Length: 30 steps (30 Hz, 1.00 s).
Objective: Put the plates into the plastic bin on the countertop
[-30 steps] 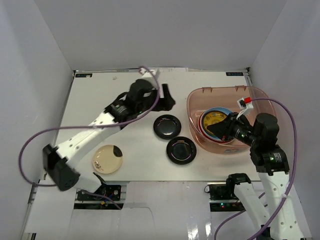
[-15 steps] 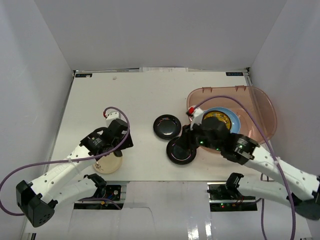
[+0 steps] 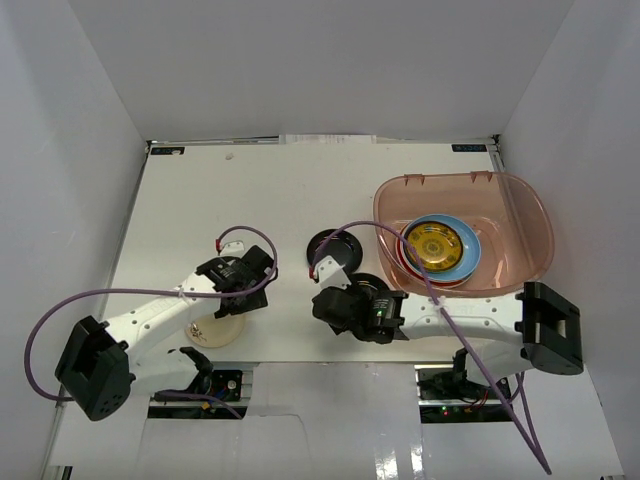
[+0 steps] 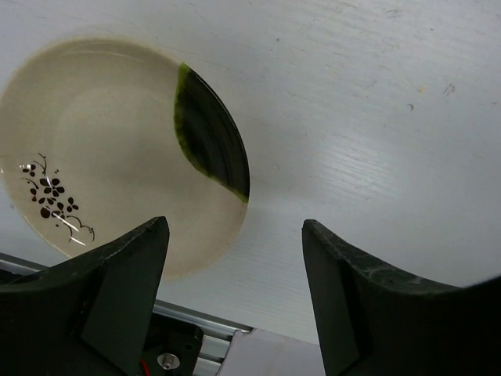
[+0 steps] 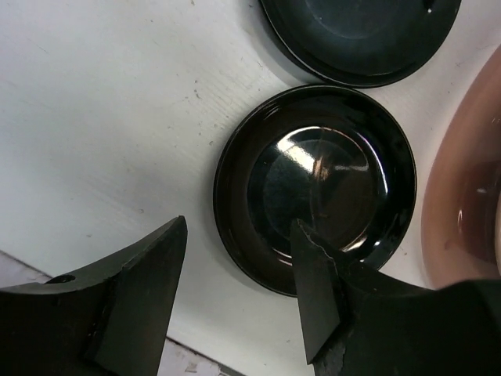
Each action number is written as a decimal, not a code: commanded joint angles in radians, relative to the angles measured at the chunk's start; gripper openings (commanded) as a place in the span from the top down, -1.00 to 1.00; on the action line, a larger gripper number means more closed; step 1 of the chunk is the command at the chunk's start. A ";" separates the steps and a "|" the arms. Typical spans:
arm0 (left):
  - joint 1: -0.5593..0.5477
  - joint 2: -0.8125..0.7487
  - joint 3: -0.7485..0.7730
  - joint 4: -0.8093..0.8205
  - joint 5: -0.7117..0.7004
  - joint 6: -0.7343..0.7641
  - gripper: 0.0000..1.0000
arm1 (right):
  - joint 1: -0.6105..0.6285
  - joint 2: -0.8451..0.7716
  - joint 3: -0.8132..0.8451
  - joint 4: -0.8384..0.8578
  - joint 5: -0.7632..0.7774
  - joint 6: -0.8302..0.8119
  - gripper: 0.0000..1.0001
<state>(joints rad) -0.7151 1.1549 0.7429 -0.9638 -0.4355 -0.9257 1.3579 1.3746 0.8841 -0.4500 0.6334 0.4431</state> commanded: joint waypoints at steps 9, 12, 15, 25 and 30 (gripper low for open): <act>0.025 0.129 -0.025 0.092 -0.055 0.013 -0.27 | 0.001 0.221 -0.022 0.112 0.106 -0.014 -0.10; 0.026 0.169 -0.022 0.094 -0.063 0.008 -0.22 | 0.000 0.268 -0.036 0.151 0.121 -0.011 0.05; 0.028 0.201 -0.022 0.088 -0.068 0.004 -0.11 | 0.000 0.307 -0.040 0.181 0.124 -0.012 0.43; 0.028 0.241 -0.027 0.096 -0.057 0.014 0.17 | 0.156 0.164 0.120 0.018 0.178 -0.011 0.85; 0.028 0.256 -0.020 0.100 -0.049 0.025 0.45 | 0.230 0.081 0.311 -0.171 0.278 0.013 0.84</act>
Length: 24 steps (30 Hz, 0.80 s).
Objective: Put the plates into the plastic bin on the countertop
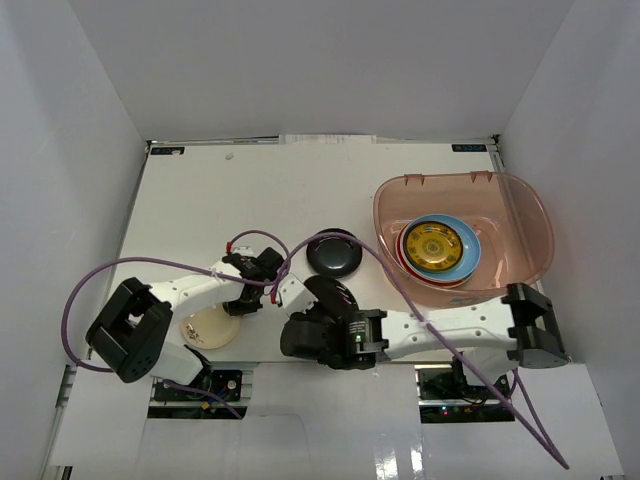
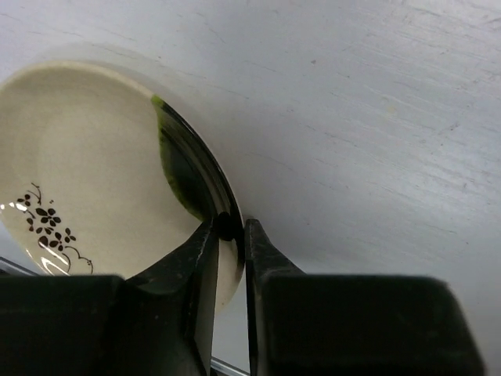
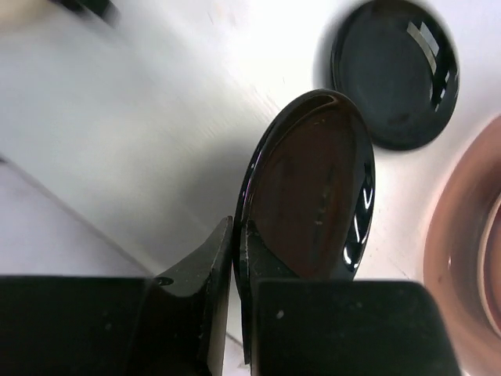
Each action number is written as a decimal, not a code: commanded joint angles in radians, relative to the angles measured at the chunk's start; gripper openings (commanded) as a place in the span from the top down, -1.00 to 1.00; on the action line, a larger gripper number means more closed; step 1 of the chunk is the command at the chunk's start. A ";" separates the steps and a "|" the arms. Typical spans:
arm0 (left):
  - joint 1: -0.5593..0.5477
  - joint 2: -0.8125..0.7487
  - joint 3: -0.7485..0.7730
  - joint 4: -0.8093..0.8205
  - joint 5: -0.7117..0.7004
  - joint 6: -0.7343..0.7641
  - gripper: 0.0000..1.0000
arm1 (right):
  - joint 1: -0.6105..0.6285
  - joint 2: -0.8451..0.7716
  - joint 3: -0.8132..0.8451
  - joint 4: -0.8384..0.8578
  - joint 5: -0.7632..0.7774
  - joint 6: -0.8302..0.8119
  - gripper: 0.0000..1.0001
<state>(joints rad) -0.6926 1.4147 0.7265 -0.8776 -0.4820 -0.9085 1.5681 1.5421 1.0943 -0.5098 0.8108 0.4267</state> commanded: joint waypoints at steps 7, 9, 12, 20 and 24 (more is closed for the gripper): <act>0.005 -0.088 -0.012 0.035 0.013 0.029 1.00 | -0.020 -0.253 0.205 -0.108 0.261 -0.127 0.84; 0.005 -0.128 -0.015 0.048 0.020 0.040 1.00 | -0.101 -0.305 0.213 -0.108 0.274 -0.158 0.85; 0.004 -0.189 -0.018 0.068 0.036 0.063 1.00 | -0.326 -0.359 0.138 -0.056 0.210 -0.244 0.84; -0.083 -0.309 0.143 0.069 0.043 0.178 1.00 | -0.822 -0.408 -0.057 0.117 -0.051 -0.381 0.84; -0.174 -0.293 0.321 0.063 0.005 0.233 1.00 | -0.910 -0.376 -0.129 0.155 -0.159 -0.365 0.83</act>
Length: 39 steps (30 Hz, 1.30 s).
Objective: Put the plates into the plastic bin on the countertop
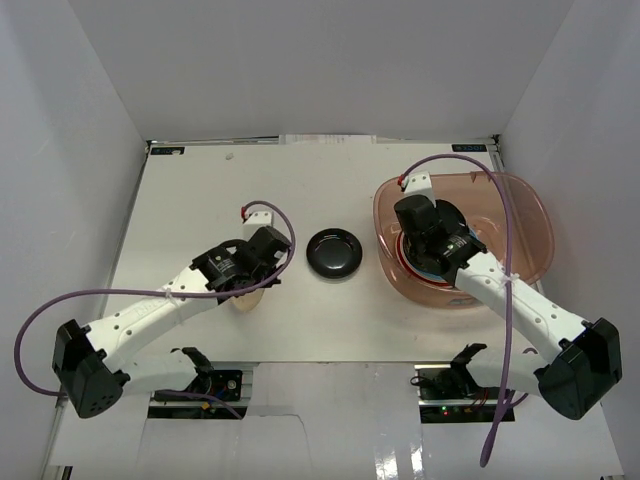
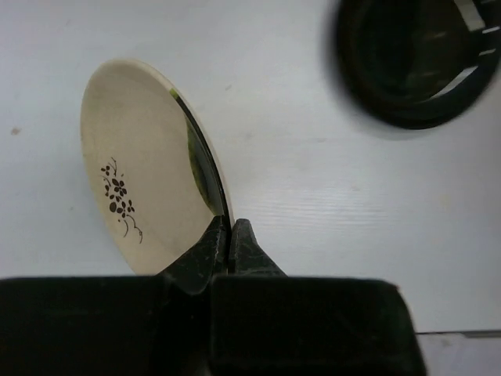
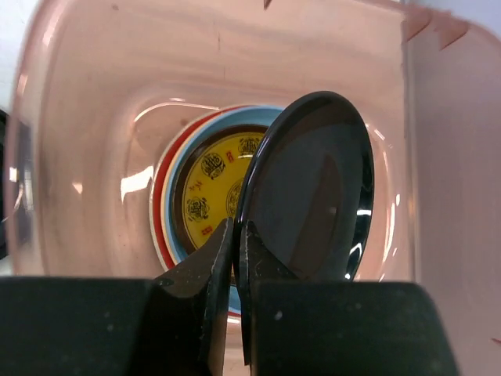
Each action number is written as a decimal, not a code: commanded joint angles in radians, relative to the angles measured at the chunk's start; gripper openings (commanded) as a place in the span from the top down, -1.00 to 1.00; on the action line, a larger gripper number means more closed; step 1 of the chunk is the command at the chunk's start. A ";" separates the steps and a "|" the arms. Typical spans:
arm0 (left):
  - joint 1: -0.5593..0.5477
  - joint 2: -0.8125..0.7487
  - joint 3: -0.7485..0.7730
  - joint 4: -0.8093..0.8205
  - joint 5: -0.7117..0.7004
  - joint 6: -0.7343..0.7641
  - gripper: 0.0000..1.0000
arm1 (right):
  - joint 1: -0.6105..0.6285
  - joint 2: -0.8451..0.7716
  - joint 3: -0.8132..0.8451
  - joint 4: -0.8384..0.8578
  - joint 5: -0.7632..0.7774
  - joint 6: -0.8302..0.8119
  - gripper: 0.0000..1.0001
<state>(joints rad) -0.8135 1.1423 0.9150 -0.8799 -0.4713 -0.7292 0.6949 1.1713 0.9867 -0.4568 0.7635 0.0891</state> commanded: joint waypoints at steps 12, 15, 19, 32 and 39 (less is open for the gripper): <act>-0.341 0.397 0.785 0.064 -0.185 0.227 1.00 | -0.115 -0.208 0.013 0.049 -0.282 0.141 -0.11; -0.388 0.517 0.904 0.091 -0.213 0.272 1.00 | -0.124 -0.368 0.049 0.014 -0.207 0.222 0.57; -0.420 0.692 1.146 0.139 -0.194 0.336 1.00 | -0.124 -0.591 0.059 0.010 -0.142 0.311 0.84; -0.437 1.131 1.518 0.314 -0.080 0.574 1.00 | -0.123 -0.868 0.083 -0.098 -0.174 0.382 0.85; -0.429 1.195 1.552 0.401 -0.009 0.594 0.67 | -0.124 -0.904 0.038 -0.126 -0.191 0.412 0.84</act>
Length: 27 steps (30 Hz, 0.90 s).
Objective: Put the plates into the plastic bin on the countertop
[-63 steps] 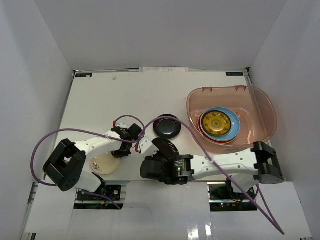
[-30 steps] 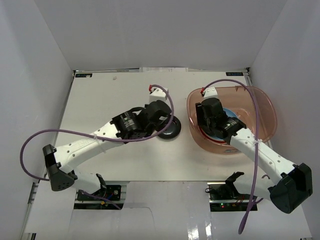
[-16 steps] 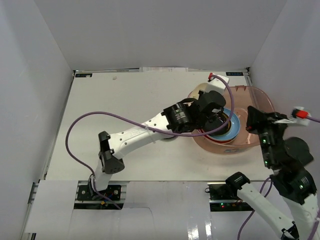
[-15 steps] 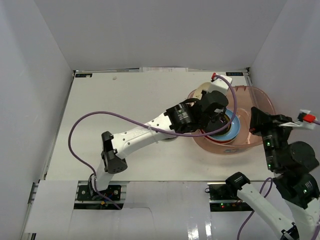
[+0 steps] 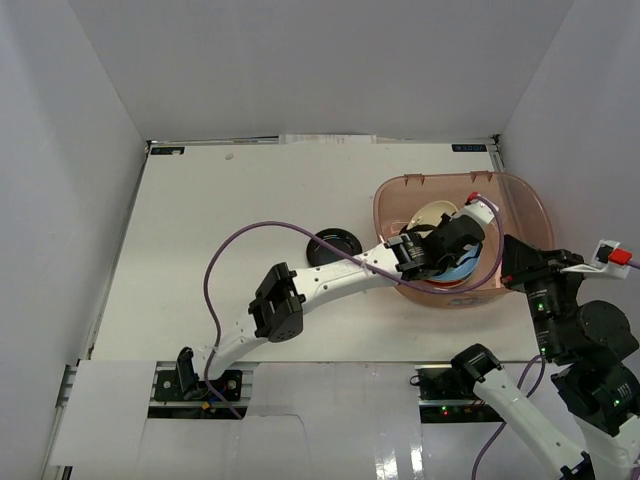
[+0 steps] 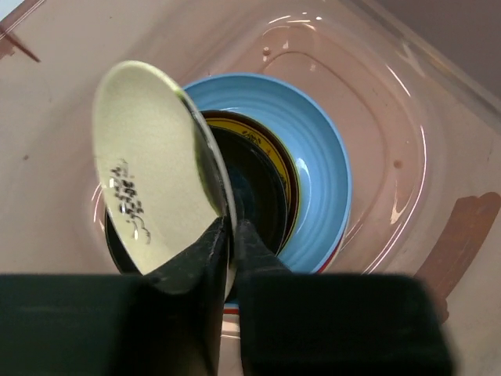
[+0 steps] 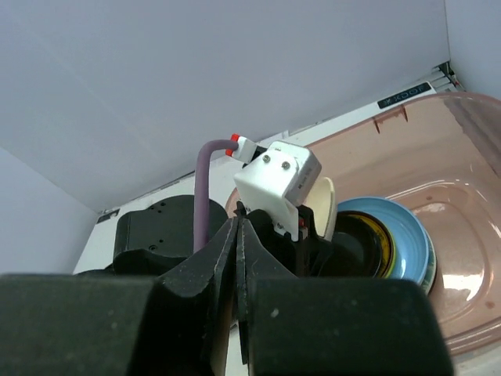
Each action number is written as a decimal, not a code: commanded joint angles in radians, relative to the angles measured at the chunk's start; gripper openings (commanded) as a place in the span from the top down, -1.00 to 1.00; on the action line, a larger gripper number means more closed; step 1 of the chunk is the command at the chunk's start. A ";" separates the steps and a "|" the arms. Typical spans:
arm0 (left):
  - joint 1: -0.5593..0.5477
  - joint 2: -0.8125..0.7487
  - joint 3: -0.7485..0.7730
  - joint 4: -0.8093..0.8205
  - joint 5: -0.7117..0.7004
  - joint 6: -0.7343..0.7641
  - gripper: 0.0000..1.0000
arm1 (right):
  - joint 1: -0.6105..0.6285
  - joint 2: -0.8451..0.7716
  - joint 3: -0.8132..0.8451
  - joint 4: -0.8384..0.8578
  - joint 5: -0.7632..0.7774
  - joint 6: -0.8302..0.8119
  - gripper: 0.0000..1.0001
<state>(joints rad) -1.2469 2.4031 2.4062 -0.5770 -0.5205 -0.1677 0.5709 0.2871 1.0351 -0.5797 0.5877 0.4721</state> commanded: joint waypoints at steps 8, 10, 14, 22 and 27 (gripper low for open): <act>0.055 -0.154 0.073 0.131 0.129 0.000 -0.66 | 0.000 -0.037 -0.007 -0.026 -0.011 0.040 0.85; 0.067 -0.243 0.047 0.134 0.117 0.002 -0.66 | -0.002 -0.026 -0.009 -0.028 -0.022 0.042 0.85; 0.125 -0.473 -0.225 0.137 0.074 -0.073 -0.59 | -0.002 0.001 -0.039 -0.014 -0.081 0.043 0.85; 0.407 -1.024 -1.100 0.196 0.132 -0.429 -0.48 | 0.000 0.191 -0.112 0.001 -0.411 -0.024 0.79; 0.566 -1.121 -1.421 0.247 0.269 -0.504 -0.45 | -0.002 0.242 -0.168 0.067 -0.497 -0.039 0.54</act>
<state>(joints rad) -0.7010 1.2461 1.1030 -0.3450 -0.3878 -0.5785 0.5701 0.5304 0.8764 -0.5880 0.1886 0.4637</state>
